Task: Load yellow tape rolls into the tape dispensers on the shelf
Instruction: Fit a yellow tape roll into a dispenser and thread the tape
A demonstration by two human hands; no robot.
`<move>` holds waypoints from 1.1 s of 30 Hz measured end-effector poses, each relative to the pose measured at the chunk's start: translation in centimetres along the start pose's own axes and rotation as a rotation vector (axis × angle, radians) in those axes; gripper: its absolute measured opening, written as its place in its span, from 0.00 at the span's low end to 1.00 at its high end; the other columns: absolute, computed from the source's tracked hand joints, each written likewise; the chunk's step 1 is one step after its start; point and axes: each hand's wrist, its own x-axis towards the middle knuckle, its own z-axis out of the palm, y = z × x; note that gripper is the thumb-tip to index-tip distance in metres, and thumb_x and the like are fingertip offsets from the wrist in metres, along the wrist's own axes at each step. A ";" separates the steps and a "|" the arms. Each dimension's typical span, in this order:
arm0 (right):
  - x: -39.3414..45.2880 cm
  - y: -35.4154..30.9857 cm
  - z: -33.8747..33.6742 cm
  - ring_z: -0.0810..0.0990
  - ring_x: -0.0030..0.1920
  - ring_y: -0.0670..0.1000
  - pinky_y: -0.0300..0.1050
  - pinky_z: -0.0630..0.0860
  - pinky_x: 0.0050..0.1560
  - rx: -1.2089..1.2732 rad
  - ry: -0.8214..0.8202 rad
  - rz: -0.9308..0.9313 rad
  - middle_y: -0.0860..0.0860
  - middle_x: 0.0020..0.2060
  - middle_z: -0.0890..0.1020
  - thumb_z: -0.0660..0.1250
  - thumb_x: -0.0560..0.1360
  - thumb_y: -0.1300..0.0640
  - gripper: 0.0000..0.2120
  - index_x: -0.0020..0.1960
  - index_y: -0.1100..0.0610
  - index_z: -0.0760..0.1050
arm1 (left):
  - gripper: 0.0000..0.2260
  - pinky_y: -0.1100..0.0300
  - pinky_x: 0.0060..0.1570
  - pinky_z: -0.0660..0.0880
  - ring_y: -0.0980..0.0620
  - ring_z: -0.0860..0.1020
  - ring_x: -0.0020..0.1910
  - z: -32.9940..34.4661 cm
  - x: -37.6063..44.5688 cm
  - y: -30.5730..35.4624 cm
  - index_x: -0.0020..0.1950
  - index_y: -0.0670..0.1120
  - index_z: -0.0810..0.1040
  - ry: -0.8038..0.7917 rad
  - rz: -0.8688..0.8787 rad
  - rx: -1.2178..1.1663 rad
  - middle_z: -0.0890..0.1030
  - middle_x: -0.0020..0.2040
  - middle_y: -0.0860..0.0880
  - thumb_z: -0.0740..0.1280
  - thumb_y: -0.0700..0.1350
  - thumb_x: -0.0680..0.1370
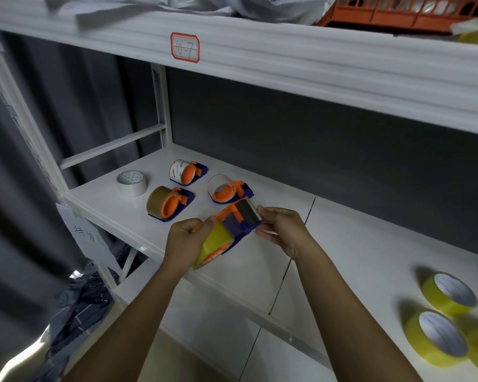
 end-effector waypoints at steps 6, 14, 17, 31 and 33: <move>0.2 0.8 0.4 0.82 0.44 0.50 0.41 0.78 0.40 0.040 -0.063 0.070 0.53 0.39 0.84 0.62 0.79 0.54 0.09 0.48 0.57 0.79 | 0.20 0.63 0.34 0.69 0.56 0.72 0.30 0.2 0.3 0.6 0.24 0.49 0.69 0.060 -0.105 0.014 0.70 0.22 0.54 0.67 0.50 0.76; 0.6 1.5 1.5 0.81 0.48 0.49 0.40 0.78 0.44 -0.059 -0.079 -0.047 0.51 0.47 0.83 0.57 0.81 0.50 0.14 0.52 0.56 0.78 | 0.15 0.63 0.33 0.70 0.56 0.73 0.32 -0.2 1.2 0.7 0.32 0.47 0.72 0.150 -0.206 -0.023 0.73 0.30 0.52 0.67 0.53 0.75; 0.8 1.7 2.5 0.80 0.52 0.49 0.41 0.77 0.48 -0.135 -0.149 -0.038 0.50 0.49 0.83 0.53 0.81 0.46 0.18 0.56 0.55 0.77 | 0.16 0.61 0.35 0.71 0.54 0.74 0.33 -0.3 1.4 1.0 0.31 0.47 0.72 0.173 -0.237 -0.053 0.73 0.30 0.51 0.67 0.55 0.74; 2.6 3.9 13.3 0.72 0.64 0.46 0.39 0.77 0.51 -0.197 -0.577 -0.108 0.42 0.66 0.70 0.66 0.62 0.33 0.42 0.72 0.40 0.56 | 0.23 0.60 0.36 0.71 0.54 0.77 0.39 -7.1 4.1 2.4 0.38 0.56 0.75 0.279 -0.253 -0.053 0.79 0.37 0.51 0.45 0.65 0.78; 3.7 3.8 15.2 0.73 0.65 0.47 0.39 0.77 0.51 -0.181 -0.589 -0.112 0.44 0.67 0.70 0.69 0.64 0.39 0.42 0.74 0.42 0.55 | 0.25 0.57 0.44 0.75 0.51 0.80 0.44 -8.6 5.7 2.2 0.42 0.54 0.77 0.183 -0.285 -0.110 0.81 0.42 0.47 0.45 0.65 0.78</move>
